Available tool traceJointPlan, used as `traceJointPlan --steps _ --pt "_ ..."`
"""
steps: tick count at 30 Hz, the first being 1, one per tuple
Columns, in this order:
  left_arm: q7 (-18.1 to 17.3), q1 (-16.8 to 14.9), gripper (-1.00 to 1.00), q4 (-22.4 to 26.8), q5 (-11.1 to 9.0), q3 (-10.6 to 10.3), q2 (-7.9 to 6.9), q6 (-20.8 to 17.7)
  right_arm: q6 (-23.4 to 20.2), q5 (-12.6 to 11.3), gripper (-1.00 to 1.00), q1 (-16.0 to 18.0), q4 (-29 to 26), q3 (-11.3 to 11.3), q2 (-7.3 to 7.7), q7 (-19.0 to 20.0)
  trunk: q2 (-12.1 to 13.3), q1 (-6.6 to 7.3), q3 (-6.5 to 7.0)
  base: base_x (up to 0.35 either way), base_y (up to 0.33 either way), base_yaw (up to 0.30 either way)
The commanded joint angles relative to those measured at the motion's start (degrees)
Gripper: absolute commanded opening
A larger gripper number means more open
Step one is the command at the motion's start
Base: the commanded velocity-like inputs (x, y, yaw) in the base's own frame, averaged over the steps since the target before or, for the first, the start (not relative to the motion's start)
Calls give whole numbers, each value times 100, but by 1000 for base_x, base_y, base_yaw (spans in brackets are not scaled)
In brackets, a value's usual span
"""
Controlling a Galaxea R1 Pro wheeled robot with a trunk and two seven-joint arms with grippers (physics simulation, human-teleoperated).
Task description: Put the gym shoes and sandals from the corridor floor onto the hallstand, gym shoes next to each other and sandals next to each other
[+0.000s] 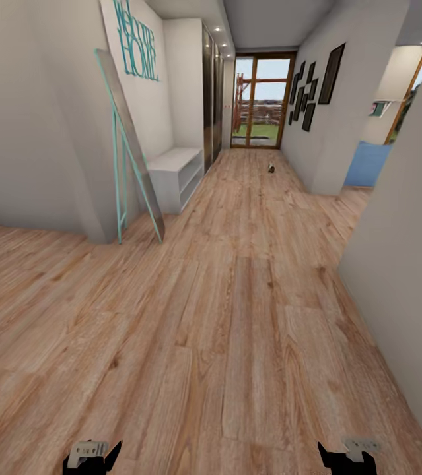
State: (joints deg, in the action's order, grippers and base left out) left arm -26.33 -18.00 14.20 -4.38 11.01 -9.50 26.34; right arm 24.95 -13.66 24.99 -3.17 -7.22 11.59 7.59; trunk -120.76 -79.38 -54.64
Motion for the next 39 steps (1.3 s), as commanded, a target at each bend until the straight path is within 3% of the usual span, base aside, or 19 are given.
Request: traceJointPlan --steps 1,9,23,39 --pt "-56 -2 100 -4 -41 17 -2 -7 19 -62 100 6 9 -42 1 30 -2 1 0 1 0 -283" --pt "-56 -2 100 -4 -59 28 -2 -7 19 -58 100 6 9 -42 -3 31 -2 1 38 73 0 -283" --pt "-56 -2 100 -6 -80 49 -8 -7 19 -54 100 6 9 -51 -8 26 -2 1 111 314 0 -265" --pt "-56 -2 100 -7 -82 50 -8 2 19 -35 100 6 6 -51 1 43 -2 1 125 334 0 -34"
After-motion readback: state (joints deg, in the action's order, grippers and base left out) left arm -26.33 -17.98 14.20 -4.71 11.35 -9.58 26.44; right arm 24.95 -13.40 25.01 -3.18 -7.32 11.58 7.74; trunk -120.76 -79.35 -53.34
